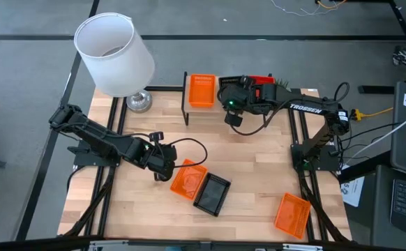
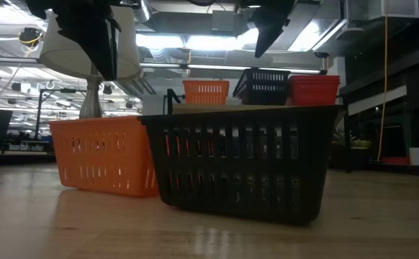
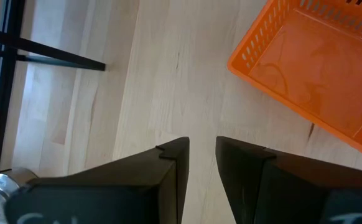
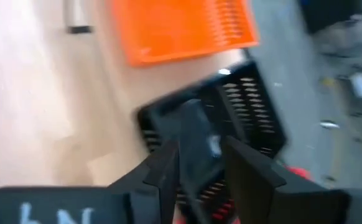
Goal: Stack baskets on shelf by color
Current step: Stack the top black basket on the other black basket on the shelf
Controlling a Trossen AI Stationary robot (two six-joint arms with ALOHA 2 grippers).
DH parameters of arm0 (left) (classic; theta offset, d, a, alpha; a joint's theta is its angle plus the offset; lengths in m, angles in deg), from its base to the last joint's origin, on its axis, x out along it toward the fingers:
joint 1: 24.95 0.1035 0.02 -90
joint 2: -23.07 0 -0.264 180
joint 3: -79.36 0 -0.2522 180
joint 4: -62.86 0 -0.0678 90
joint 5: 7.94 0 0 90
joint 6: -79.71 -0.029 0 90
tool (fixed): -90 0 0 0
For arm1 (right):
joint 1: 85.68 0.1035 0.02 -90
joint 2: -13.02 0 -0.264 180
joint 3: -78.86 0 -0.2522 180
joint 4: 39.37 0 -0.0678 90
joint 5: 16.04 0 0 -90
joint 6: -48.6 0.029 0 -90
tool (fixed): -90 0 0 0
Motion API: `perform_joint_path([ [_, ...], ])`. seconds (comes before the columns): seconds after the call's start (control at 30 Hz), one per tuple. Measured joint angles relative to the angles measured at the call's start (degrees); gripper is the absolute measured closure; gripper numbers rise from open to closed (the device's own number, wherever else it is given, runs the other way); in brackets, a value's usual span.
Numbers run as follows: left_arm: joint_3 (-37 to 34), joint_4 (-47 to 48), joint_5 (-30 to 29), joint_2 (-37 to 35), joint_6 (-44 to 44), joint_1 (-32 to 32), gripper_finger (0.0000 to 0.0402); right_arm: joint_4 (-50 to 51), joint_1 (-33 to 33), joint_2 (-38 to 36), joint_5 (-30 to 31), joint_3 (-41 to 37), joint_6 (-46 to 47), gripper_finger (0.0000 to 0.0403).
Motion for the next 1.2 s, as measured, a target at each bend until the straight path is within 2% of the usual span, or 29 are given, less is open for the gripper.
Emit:
perform_joint_path([
  [0.17, 0.0, -0.02, -0.02, 0.0, 0.2, -0.01, 0.0329, 5.77, 0.96, 0.0, -14.12, 0.0, 2.84, 0.028],
  [0.23, 0.0, -0.02, 0.0, 0.0, 0.28, -0.01, 0.0329, 9.39, 0.82, 0.17, -16.41, 0.0, 4.75, 0.028],
  [0.43, 0.0, -0.07, 0.0, 0.0, 0.26, 0.0, 0.0329, 7.87, 0.37, 1.05, -13.8, -0.02, 3.19, 0.028],
  [0.73, -0.02, -0.35, -0.02, 0.0, 0.31, -0.02, 0.0329, 4.14, -1.99, 6.44, -11.05, -0.04, 0.09, 0.0279],
  [1.2, -0.02, -0.49, -0.02, 0.0, 0.28, -0.02, 0.0329, -3.85, -3.24, 6.34, -9.73, -0.03, -5.62, 0.0279],
])
